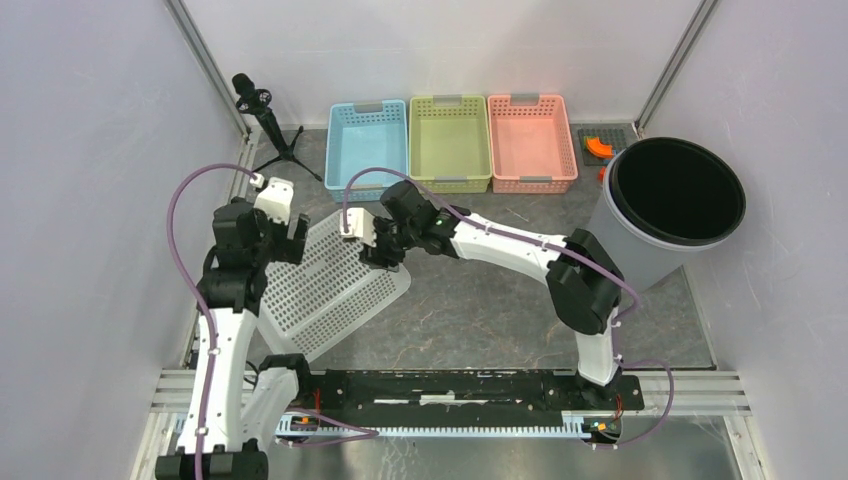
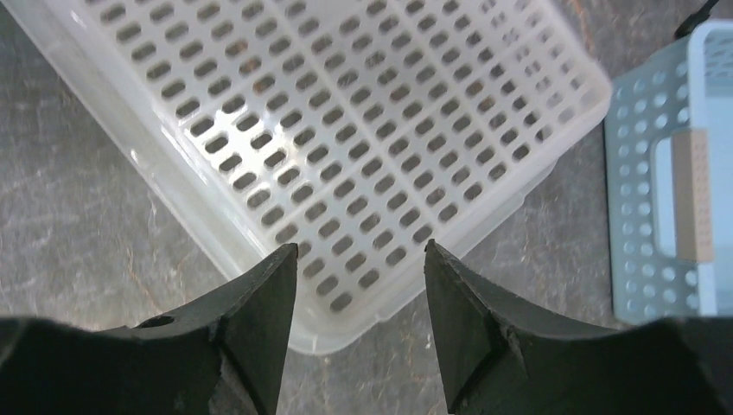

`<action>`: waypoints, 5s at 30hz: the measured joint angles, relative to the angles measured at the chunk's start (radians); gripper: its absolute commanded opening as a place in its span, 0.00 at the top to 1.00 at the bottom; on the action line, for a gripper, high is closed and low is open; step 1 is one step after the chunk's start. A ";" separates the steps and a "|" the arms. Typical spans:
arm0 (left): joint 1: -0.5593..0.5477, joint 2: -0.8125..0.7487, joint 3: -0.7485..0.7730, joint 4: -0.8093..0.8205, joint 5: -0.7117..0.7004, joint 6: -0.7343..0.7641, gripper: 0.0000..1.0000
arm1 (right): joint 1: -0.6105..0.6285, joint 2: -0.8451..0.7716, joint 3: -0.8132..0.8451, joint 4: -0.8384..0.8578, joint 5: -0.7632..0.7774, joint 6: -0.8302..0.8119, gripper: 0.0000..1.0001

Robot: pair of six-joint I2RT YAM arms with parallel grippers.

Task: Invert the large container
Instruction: Move the container to the center of the board.

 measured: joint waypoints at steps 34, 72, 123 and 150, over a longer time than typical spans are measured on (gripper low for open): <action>0.013 0.400 0.070 0.088 -0.188 -0.023 0.00 | 0.020 -0.208 -0.375 0.035 -0.012 0.057 0.55; 0.129 0.180 -0.051 -0.023 -0.205 0.023 0.00 | 0.023 0.277 0.333 -0.100 -0.027 0.106 0.30; -0.430 0.645 0.120 0.002 -0.398 0.025 0.10 | -0.403 -0.889 -0.815 -0.137 -0.186 -0.256 0.02; -0.327 0.633 0.428 -0.119 -0.178 -0.086 0.01 | -0.425 -0.895 -0.824 -0.116 -0.193 -0.252 0.02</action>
